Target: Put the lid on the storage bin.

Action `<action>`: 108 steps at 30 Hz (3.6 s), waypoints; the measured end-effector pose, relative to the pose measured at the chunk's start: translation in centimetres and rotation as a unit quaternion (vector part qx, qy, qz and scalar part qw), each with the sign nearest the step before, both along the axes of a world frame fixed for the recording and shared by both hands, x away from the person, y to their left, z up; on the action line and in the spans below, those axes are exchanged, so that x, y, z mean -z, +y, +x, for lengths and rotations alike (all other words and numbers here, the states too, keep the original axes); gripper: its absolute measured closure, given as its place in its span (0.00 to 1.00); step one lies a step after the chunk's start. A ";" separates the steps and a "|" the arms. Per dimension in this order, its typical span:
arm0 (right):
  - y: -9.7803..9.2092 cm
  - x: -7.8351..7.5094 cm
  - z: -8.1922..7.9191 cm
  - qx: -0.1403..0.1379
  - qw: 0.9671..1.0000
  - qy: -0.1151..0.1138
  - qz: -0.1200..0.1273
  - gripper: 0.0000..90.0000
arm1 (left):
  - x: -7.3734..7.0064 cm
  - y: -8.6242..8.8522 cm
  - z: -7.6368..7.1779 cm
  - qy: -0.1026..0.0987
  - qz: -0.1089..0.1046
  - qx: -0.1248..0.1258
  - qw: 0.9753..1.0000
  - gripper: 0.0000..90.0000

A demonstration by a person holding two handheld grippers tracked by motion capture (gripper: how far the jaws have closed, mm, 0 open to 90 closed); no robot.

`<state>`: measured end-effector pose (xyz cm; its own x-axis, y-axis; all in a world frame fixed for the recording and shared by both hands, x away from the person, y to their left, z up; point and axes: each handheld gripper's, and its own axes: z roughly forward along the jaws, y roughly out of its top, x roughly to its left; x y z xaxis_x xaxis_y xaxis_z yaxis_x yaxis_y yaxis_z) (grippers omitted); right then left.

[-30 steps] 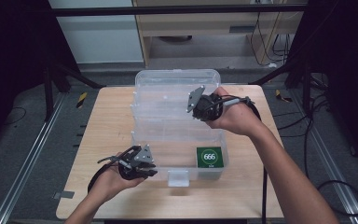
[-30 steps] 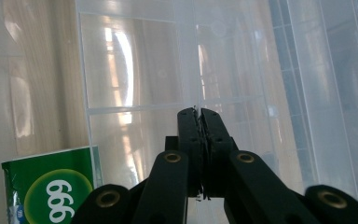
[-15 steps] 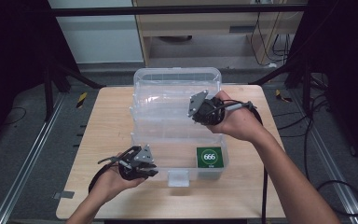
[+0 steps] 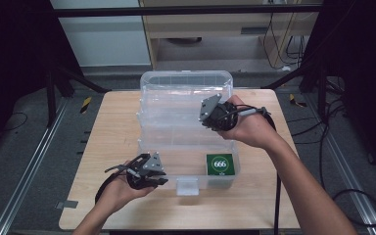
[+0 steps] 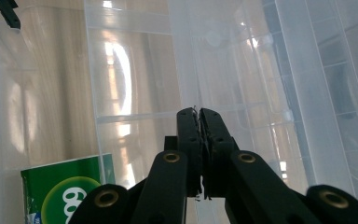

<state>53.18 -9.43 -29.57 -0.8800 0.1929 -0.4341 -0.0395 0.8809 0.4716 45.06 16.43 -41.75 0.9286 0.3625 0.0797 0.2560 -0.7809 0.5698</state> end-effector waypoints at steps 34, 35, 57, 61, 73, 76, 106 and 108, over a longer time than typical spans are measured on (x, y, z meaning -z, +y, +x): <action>-0.4 1.4 -4.6 -0.017 0.999 -0.045 0.013 0.97 | 0.3 0.0 -0.4 -0.012 -0.007 -0.009 1.000 0.81; -0.4 1.4 -4.6 -0.017 0.999 -0.045 0.013 0.97 | 0.3 0.0 -0.4 -0.012 -0.007 -0.009 1.000 0.81; -0.7 2.0 -5.9 -0.027 0.999 -0.040 0.014 0.96 | 0.6 0.1 -0.9 -0.013 -0.022 -0.025 0.999 0.80; -0.8 2.1 -6.0 -0.029 0.999 -0.038 0.014 0.97 | 0.6 0.1 -0.9 -0.014 -0.022 -0.026 0.999 0.80; -0.8 2.3 -6.4 -0.033 0.999 -0.029 0.011 0.96 | 0.5 0.1 -0.8 -0.024 -0.018 -0.013 0.999 0.80; -0.8 2.3 -6.4 -0.037 0.999 -0.024 0.010 0.96 | 0.5 0.1 -0.8 -0.026 -0.018 -0.013 0.999 0.79; -1.1 2.6 -7.0 -0.038 0.999 -0.019 0.016 0.96 | -5.3 5.3 -4.2 -0.051 -0.156 -0.068 0.984 0.90; -1.2 2.6 -7.1 -0.038 0.999 -0.019 0.019 0.96 | -6.2 6.2 -3.9 -0.060 -0.161 -0.082 0.982 0.94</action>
<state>46.12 -10.61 -32.21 -0.8763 0.1418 -0.4605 -0.1245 0.8566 0.5008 41.17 22.59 -35.59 0.8463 0.5311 0.0418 0.2794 -0.5092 0.8140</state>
